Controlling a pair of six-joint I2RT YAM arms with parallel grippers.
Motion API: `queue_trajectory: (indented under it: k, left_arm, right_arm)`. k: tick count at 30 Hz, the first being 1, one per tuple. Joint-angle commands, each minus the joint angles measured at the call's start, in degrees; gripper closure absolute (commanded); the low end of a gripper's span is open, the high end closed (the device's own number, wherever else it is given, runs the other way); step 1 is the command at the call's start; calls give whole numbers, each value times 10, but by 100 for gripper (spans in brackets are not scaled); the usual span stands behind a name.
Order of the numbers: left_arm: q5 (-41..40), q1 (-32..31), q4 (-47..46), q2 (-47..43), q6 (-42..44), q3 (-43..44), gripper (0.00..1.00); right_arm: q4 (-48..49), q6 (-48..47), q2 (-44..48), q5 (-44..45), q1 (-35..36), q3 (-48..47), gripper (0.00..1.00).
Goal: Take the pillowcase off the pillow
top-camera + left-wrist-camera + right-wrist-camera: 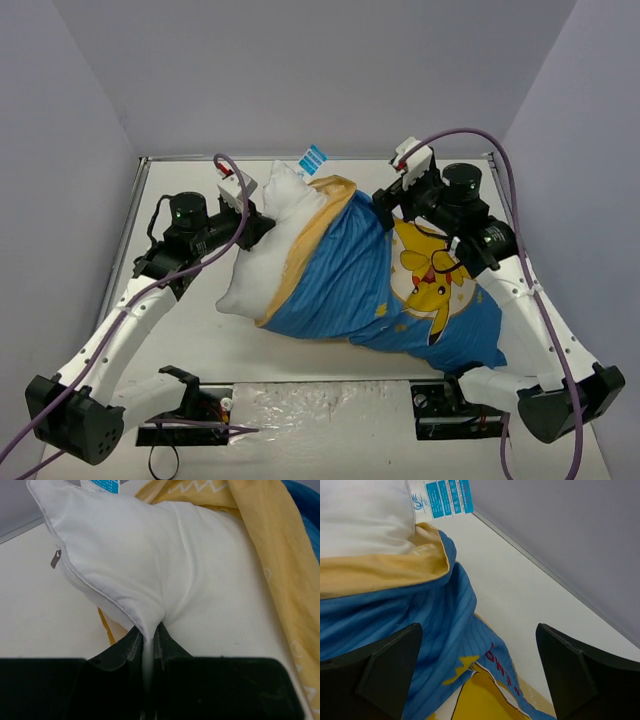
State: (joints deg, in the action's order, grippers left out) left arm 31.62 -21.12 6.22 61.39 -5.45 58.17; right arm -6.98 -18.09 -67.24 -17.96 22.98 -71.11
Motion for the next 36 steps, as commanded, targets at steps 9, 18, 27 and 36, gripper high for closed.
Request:
queue_trajectory:
  k: [9, 18, 27, 36]
  left_arm:
    - [-53, 71, -35, 19, -48, 22, 98]
    - [-66, 118, -86, 72, -133, -10, 98]
    - [-175, 157, -63, 89, -199, -33, 98]
    - [-207, 163, -17, 89, -213, -32, 98]
  right_arm:
    - [7, 37, 70, -84, -193, 76, 2]
    - [-32, 57, 85, -234, -538, 173, 0]
    - [-182, -36, -82, -332, -620, 150, 3]
    - [-150, 55, -156, -295, -399, 135, 9]
